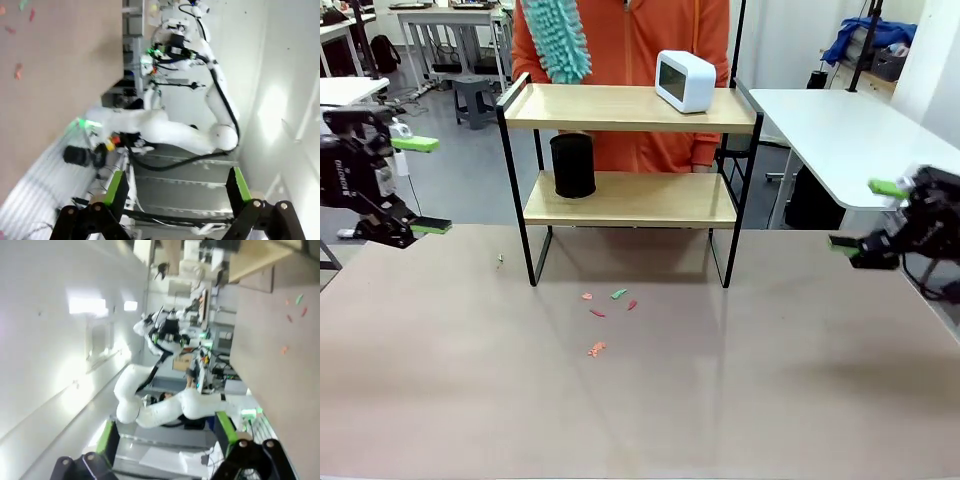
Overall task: Clean the shelf.
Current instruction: Hand the Duster back to the human.
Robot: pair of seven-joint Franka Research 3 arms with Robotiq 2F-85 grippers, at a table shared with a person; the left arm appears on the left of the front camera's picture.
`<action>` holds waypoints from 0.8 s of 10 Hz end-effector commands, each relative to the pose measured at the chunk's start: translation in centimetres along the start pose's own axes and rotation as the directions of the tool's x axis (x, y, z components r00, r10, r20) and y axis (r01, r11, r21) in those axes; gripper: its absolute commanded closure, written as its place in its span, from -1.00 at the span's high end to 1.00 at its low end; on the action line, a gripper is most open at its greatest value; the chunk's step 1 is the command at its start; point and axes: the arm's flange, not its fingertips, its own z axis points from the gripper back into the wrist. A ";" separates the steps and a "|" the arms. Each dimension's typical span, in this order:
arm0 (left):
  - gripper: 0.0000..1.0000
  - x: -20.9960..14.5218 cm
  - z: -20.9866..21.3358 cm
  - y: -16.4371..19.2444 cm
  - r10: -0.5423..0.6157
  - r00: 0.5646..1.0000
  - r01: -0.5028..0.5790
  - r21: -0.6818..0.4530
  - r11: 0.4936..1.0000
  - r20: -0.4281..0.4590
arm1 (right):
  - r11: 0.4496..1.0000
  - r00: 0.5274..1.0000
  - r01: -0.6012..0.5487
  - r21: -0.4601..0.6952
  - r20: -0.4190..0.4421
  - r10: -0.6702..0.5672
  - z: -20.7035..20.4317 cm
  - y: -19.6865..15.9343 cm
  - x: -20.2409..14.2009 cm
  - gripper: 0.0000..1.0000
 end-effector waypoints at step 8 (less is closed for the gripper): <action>1.00 0.0 0.0 0.0 0.000 1.000 0.000 0.000 1.000 0.000 | 1.000 1.000 0.000 0.000 0.000 0.000 0.0 0.0 0.0 1.00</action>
